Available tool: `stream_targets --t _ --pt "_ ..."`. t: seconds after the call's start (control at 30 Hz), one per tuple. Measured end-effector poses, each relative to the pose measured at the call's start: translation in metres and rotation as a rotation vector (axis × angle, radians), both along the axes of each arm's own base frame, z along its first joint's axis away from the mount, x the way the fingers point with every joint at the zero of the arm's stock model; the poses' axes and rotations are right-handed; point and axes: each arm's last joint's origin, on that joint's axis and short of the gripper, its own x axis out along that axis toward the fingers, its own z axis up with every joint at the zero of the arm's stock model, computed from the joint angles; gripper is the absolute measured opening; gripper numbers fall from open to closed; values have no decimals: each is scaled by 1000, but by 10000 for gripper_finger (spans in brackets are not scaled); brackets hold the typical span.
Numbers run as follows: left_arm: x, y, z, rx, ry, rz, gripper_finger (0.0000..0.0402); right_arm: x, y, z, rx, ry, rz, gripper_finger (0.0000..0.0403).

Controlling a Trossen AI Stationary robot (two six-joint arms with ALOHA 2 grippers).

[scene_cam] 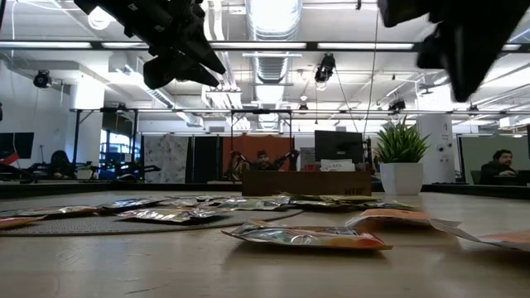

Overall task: Pick & Place Tea
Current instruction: Put the orange tea sachet into the right compartment of the wooden organizer

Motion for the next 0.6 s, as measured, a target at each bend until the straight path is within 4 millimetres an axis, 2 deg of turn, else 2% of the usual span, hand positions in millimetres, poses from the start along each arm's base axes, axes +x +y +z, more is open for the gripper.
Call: stream_targets --t 0.2,0.33,0.47,0.6 --pt "0 0 0 0 0 0 133 6 38 -3 207 -73 -191 89" --pt "0 0 -1 0 7 0 133 13 65 -13 308 -118 -256 82" --pt "-1 0 -2 1 18 0 133 18 88 -29 316 -92 -242 79" --pt "-1 0 -2 1 18 0 133 25 105 -45 255 -57 -148 79"
